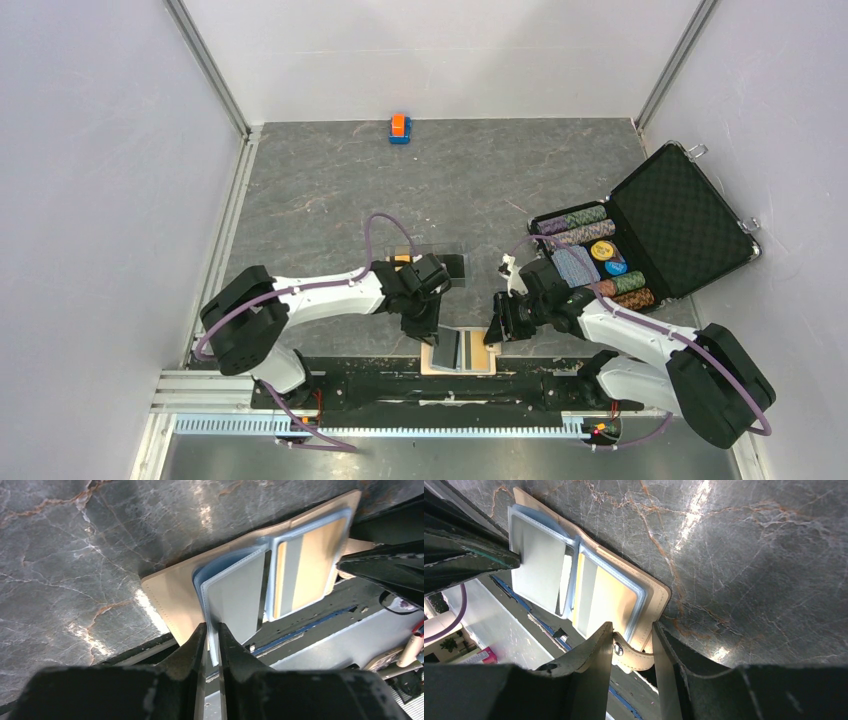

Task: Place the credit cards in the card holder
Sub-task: Insert the credit card into the card holder.

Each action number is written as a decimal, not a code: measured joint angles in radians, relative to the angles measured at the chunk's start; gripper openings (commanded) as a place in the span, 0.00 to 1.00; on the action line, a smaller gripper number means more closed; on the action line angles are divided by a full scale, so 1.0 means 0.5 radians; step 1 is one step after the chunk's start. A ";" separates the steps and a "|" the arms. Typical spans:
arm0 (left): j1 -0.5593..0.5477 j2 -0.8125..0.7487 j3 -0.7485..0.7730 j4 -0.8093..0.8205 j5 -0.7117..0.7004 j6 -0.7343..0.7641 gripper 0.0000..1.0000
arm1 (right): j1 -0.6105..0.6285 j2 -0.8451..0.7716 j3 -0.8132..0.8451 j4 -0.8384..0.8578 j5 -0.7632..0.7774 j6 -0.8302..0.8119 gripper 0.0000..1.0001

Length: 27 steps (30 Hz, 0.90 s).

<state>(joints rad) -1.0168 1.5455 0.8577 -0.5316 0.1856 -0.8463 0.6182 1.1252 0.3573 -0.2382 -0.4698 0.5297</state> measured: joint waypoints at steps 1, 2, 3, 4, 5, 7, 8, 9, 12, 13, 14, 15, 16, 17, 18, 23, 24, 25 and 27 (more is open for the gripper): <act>-0.001 -0.002 0.021 -0.017 -0.001 0.002 0.19 | -0.001 0.000 0.000 0.000 0.000 0.000 0.38; -0.001 -0.002 0.042 -0.034 -0.001 0.005 0.19 | -0.001 0.000 0.000 0.000 0.000 -0.001 0.38; -0.001 -0.002 0.063 -0.048 -0.003 0.005 0.20 | 0.000 0.000 0.000 0.000 0.000 -0.001 0.38; -0.001 -0.002 0.080 -0.063 -0.005 0.007 0.21 | 0.000 0.000 0.000 0.000 0.000 -0.001 0.38; -0.005 -0.002 0.108 -0.097 -0.012 0.017 0.21 | 0.000 0.000 0.001 0.000 0.000 -0.001 0.38; -0.012 0.000 0.149 -0.137 -0.023 0.048 0.22 | 0.000 0.000 0.001 0.000 0.000 -0.001 0.38; -0.018 0.002 0.168 -0.150 -0.024 0.061 0.24 | 0.000 0.001 0.002 0.000 0.000 -0.001 0.38; -0.024 0.008 0.185 -0.159 -0.024 0.074 0.27 | 0.000 0.003 0.002 -0.002 0.000 -0.001 0.38; -0.043 0.049 0.219 -0.183 -0.024 0.097 0.29 | 0.000 0.004 0.003 -0.002 -0.001 -0.002 0.38; -0.050 0.071 0.228 -0.195 -0.029 0.102 0.29 | -0.001 0.004 0.003 -0.002 -0.001 -0.002 0.38; -0.058 0.095 0.233 -0.206 -0.038 0.111 0.29 | 0.000 0.004 0.003 -0.002 -0.002 -0.002 0.38; -0.066 0.119 0.236 -0.217 -0.041 0.121 0.29 | 0.000 0.004 0.003 -0.002 -0.001 -0.002 0.38; -0.073 0.137 0.237 -0.227 -0.047 0.128 0.29 | 0.000 0.004 0.004 -0.002 -0.002 -0.002 0.38; -0.084 0.163 0.237 -0.245 -0.053 0.134 0.29 | 0.000 0.004 0.003 -0.002 -0.001 -0.003 0.38; -0.092 0.178 0.237 -0.259 -0.056 0.135 0.29 | 0.000 0.004 0.004 -0.002 -0.002 -0.004 0.38; -0.140 0.237 0.271 -0.347 -0.106 0.157 0.25 | 0.000 0.004 0.004 -0.003 -0.002 -0.007 0.38; -0.148 0.242 0.282 -0.360 -0.110 0.165 0.24 | 0.000 0.004 0.004 -0.002 -0.002 -0.007 0.38; -0.153 0.247 0.294 -0.368 -0.111 0.168 0.23 | 0.000 0.004 0.004 -0.003 -0.002 -0.007 0.38; -0.168 0.258 0.326 -0.387 -0.113 0.172 0.20 | 0.000 0.004 0.004 -0.003 -0.002 -0.007 0.38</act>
<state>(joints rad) -1.1007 1.6745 1.0206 -0.7250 0.1291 -0.7601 0.6182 1.1271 0.3592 -0.2398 -0.4709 0.5262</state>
